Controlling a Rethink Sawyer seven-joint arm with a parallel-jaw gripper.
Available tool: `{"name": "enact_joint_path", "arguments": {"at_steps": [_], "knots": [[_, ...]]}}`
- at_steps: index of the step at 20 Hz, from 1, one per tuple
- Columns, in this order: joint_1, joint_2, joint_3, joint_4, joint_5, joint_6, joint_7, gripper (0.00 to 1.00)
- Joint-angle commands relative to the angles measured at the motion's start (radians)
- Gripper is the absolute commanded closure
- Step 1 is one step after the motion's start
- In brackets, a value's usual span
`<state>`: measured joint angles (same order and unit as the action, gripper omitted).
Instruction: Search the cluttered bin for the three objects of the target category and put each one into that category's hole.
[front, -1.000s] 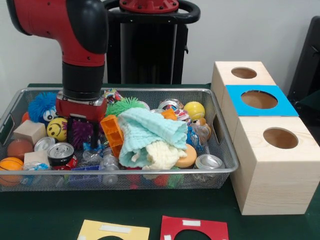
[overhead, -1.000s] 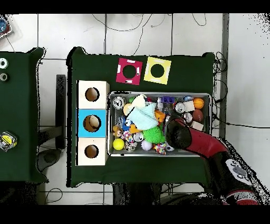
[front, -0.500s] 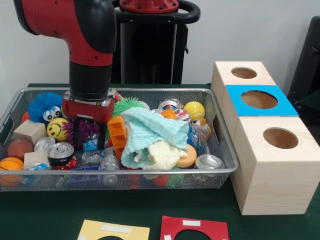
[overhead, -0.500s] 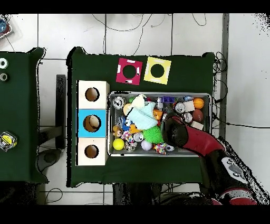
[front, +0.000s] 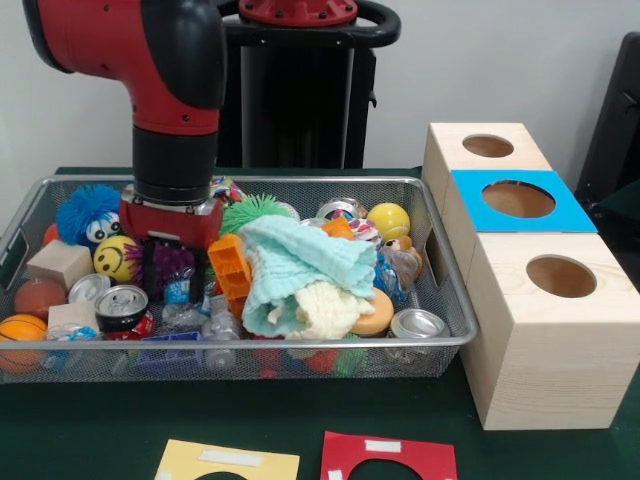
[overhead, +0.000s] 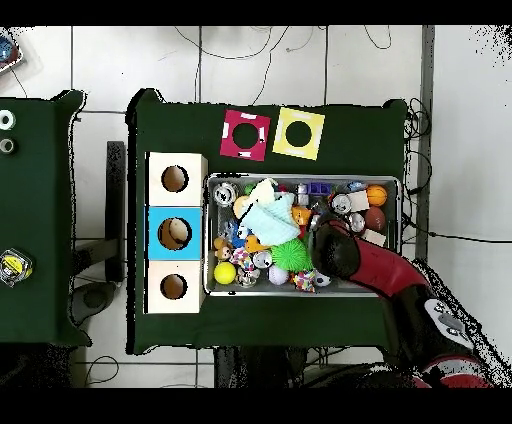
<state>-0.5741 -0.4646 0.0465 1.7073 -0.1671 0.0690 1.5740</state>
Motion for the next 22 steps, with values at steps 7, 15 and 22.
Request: {"name": "enact_joint_path", "arguments": {"at_steps": [7, 15, 22], "knots": [[-0.038, 0.17, 0.209, 0.126, 0.029, -0.143, 0.255, 0.0], [-0.018, 0.147, 0.243, 0.191, 0.11, -0.191, 0.348, 0.0], [-0.005, 0.133, 0.253, 0.189, 0.164, -0.172, 0.366, 0.0]]}}
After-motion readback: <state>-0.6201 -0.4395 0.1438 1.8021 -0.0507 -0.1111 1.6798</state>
